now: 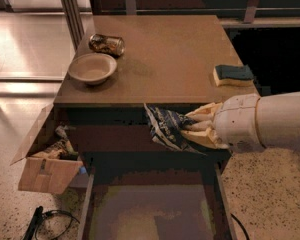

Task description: Place blue chip bag into middle drawer

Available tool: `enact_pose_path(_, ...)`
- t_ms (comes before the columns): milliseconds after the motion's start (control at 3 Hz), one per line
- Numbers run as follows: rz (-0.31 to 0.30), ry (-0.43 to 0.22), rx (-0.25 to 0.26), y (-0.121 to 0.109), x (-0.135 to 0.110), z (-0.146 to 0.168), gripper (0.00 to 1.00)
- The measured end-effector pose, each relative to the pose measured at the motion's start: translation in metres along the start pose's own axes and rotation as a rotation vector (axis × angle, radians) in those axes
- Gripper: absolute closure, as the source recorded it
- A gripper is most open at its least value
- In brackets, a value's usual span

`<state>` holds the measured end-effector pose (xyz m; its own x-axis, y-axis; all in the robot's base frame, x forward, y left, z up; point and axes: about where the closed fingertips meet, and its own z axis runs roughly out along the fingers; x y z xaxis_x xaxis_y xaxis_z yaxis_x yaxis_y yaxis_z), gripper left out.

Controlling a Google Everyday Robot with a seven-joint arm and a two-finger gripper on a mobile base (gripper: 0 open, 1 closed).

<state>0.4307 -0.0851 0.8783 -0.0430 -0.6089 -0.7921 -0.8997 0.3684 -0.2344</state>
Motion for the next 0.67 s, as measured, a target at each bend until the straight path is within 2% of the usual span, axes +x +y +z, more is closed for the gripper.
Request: enact_pose_path(667,0.053,0.027,0.048,-0.018,0.081,0.077,1.0)
